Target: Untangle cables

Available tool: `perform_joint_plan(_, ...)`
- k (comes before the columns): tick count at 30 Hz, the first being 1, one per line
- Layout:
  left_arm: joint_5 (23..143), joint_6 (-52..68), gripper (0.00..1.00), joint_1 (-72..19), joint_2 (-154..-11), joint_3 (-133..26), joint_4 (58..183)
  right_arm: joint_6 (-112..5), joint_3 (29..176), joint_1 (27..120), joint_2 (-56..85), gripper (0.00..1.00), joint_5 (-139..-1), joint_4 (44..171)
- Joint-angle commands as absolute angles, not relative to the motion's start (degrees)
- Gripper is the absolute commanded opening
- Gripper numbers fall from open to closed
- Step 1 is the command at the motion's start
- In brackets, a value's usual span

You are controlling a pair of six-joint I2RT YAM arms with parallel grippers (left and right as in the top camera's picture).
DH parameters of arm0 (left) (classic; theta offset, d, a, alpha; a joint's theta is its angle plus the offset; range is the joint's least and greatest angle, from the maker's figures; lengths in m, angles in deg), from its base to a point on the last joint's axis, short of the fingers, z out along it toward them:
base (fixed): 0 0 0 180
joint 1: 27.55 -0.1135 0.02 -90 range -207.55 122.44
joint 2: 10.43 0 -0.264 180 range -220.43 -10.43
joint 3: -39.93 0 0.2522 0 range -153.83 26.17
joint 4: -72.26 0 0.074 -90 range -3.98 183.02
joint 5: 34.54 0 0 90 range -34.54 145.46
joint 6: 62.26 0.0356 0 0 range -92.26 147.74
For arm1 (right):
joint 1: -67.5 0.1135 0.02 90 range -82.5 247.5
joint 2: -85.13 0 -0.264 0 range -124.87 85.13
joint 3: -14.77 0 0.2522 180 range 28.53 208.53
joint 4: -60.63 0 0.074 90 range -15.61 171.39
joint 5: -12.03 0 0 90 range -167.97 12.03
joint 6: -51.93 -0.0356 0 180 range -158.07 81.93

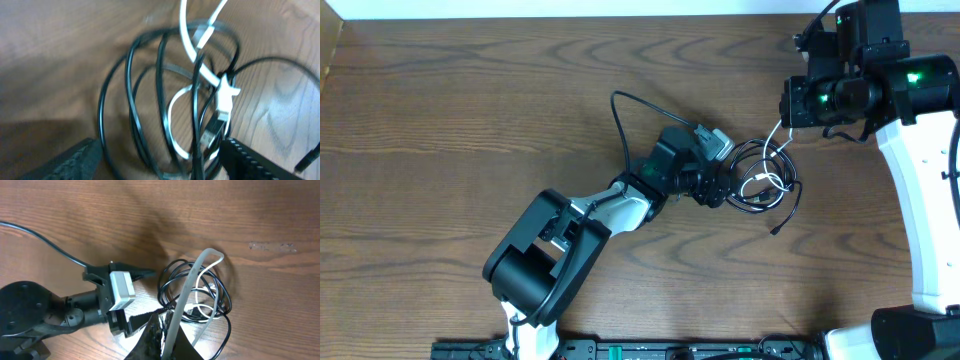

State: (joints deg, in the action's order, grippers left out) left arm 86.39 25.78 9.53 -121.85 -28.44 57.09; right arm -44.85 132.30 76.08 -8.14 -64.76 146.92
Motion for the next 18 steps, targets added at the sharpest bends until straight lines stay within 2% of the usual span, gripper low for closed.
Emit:
perform_joint_plan(1, 87.4, 25.3, 0.75, 9.7, -121.7, -28.4, 56.3, -44.7, 133.2, 75.8, -7.5, 0.01, -63.8, 147.1)
perform_joint_plan(7, 87.2, 26.1, 0.74, 12.2, -121.7, -28.4, 57.4, -44.7, 133.2, 75.8, -7.5, 0.01, -63.5, 147.3)
perform_joint_plan(8, 86.1, 26.1, 0.70, 12.5, -121.7, -28.4, 57.4, -44.6, 133.2, 75.8, -7.5, 0.01, -62.8, 147.3)
perform_joint_plan(10, 84.5, 26.0, 0.62, 12.8, -121.7, -28.4, 57.4, -44.6, 133.2, 75.8, -7.5, 0.01, -61.9, 147.3)
perform_joint_plan(14, 84.5, 26.0, 0.19, 12.7, -121.7, -28.4, 57.6, -44.6, 133.2, 75.8, -7.5, 0.01, -61.9, 147.5)
perform_joint_plan(15, 84.5, 26.0, 0.15, 12.7, -121.7, -28.4, 57.7, -44.6, 133.2, 75.8, -7.5, 0.01, -61.9, 147.6)
perform_joint_plan(16, 84.5, 26.0, 0.08, 12.7, -121.7, -28.4, 58.1, -44.6, 133.2, 75.8, -7.5, 0.01, -61.9, 147.7)
perform_joint_plan(18, 84.5, 26.0, 0.08, 12.4, -121.7, -28.4, 58.7, -44.6, 133.2, 75.8, -7.5, 0.01, -61.9, 147.9)
